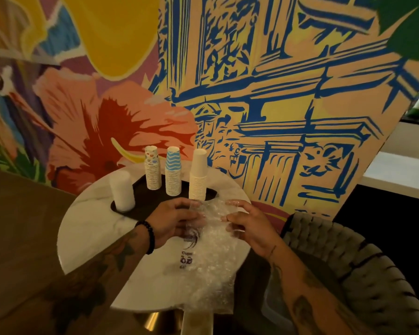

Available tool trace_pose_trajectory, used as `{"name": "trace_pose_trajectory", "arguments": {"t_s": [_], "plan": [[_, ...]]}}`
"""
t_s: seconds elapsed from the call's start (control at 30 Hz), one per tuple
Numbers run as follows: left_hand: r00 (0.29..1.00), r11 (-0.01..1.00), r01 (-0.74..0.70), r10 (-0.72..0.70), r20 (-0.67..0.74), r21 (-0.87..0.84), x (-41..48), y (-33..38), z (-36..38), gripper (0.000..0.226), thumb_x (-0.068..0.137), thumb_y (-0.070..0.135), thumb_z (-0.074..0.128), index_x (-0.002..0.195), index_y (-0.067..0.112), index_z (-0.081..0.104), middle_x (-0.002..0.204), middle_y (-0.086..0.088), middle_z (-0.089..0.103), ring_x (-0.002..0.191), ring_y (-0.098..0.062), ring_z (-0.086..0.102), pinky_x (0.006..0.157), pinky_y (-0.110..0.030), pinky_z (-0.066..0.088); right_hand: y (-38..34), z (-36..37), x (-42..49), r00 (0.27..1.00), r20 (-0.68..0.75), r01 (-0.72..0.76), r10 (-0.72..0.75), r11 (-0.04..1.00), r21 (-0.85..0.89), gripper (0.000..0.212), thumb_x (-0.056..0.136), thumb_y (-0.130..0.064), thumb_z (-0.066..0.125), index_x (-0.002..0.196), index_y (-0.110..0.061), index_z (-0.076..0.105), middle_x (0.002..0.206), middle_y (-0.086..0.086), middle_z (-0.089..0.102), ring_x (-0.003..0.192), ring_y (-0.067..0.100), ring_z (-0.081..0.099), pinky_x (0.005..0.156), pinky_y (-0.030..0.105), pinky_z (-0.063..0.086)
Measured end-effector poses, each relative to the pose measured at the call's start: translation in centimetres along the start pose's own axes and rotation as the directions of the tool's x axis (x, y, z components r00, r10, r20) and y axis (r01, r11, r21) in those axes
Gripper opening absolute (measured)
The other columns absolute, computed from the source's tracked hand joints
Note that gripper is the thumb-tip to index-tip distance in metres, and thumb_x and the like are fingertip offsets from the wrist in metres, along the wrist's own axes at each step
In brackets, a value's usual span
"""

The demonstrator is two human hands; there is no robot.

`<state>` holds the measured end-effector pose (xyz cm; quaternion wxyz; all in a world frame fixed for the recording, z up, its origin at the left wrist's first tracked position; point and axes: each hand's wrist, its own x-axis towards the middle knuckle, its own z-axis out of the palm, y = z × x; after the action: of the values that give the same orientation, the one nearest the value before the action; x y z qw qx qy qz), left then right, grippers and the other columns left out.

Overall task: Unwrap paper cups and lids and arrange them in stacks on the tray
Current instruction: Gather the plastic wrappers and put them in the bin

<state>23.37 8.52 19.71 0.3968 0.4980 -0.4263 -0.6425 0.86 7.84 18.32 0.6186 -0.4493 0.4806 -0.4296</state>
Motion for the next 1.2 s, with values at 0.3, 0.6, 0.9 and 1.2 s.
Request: {"name": "trace_pose_trajectory", "arguments": {"t_s": [0.3, 0.6, 0.9, 1.2], "plan": [[0.999, 0.992, -0.027, 0.029, 0.016, -0.126, -0.6, 2.0, -3.1, 0.028, 0.098, -0.009, 0.044, 0.079, 0.007, 0.058, 0.100, -0.019, 0.073, 0.085, -0.028, 0.073, 0.066, -0.039, 0.058, -2.8, 3.7, -0.2, 0.986, 0.054, 0.166, -0.160, 0.976, -0.138, 0.039, 0.097, 0.009, 0.049, 0.086, -0.011, 0.081, 0.080, 0.013, 0.069, 0.062, 0.017, 0.058, 0.061, 0.026, 0.050], [0.998, 0.976, -0.061, 0.065, 0.011, -0.207, -1.1, 2.9, -4.7, 0.026, 0.098, -0.007, 0.040, 0.086, 0.002, 0.062, 0.072, -0.010, 0.060, 0.060, -0.022, 0.059, 0.051, -0.030, 0.053, -2.4, 6.1, 0.0, 0.973, 0.014, 0.228, -0.229, 0.957, -0.178, 0.027, 0.094, 0.012, 0.053, 0.087, 0.001, 0.077, 0.089, 0.006, 0.072, 0.068, 0.018, 0.064, 0.067, 0.031, 0.056], [0.995, 0.986, -0.082, 0.074, -0.063, -0.143, 0.3, 3.7, -5.2, 0.035, 0.097, -0.003, 0.033, 0.073, 0.012, 0.053, 0.073, -0.007, 0.056, 0.056, -0.017, 0.052, 0.050, -0.026, 0.043, -1.4, 6.2, -0.8, 0.984, -0.009, 0.178, -0.180, 0.981, -0.082, 0.028, 0.097, 0.007, 0.047, 0.099, 0.001, 0.074, 0.110, 0.017, 0.074, 0.089, 0.025, 0.068, 0.078, 0.041, 0.057], [0.979, 0.977, -0.204, 0.203, -0.035, -0.059, 0.3, 4.4, -5.3, 0.030, 0.093, -0.010, 0.049, 0.092, 0.007, 0.073, 0.092, -0.006, 0.076, 0.093, -0.026, 0.063, 0.085, -0.038, 0.051, -1.4, 5.8, -0.3, 0.974, -0.078, 0.207, -0.212, 0.976, -0.072, 0.029, 0.097, 0.009, 0.051, 0.095, -0.006, 0.075, 0.110, 0.014, 0.074, 0.094, 0.030, 0.060, 0.070, 0.033, 0.057]]}}
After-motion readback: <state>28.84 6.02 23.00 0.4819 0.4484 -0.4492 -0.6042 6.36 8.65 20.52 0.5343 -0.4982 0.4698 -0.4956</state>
